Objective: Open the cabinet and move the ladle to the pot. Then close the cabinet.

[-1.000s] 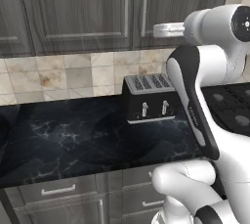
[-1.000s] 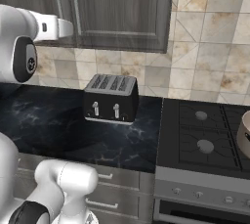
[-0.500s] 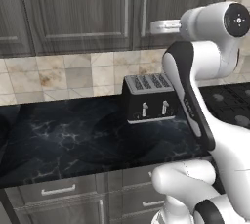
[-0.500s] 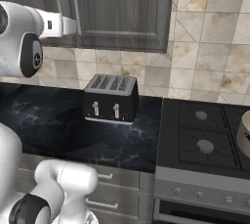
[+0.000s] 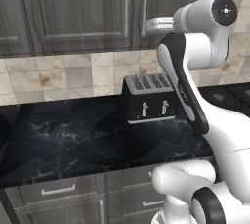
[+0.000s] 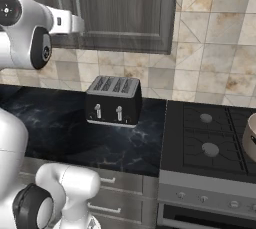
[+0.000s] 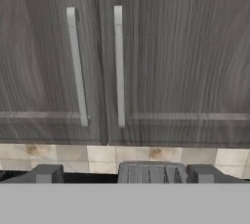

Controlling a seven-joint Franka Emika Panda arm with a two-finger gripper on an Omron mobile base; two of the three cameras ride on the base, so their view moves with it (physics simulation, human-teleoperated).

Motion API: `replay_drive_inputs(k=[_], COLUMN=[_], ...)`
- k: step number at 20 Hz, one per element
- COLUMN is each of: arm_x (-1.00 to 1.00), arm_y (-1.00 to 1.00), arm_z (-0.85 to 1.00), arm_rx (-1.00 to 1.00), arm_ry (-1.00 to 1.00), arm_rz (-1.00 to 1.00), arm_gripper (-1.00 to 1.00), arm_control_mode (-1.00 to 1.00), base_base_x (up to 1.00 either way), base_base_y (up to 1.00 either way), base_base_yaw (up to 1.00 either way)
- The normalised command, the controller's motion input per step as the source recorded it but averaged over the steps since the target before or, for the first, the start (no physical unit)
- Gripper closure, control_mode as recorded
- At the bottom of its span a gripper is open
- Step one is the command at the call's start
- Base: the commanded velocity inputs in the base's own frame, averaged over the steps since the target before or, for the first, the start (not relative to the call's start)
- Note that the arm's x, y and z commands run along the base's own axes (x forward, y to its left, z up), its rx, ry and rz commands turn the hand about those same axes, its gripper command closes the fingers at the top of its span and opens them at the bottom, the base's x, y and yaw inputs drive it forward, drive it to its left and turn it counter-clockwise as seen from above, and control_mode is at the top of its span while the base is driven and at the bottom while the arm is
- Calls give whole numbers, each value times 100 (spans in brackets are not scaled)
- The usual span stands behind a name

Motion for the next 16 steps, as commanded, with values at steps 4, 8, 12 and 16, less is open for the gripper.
replay_drive_inputs(k=[4,8,12,16], arm_x=[22,4,0,0], arm_y=[0,0,0,0], arm_z=[0,-1,-15,-20], arm_rx=[0,0,0,0], arm_ry=[19,-5,-22,-23], arm_rz=[0,0,0,0], arm_gripper=[-100,-100,-100,-100], arm_control_mode=[-100,-100,-100,-100], base_base_x=[0,0,0,0], base_base_y=[0,0,0,0], base_base_yaw=[0,0,0,0])
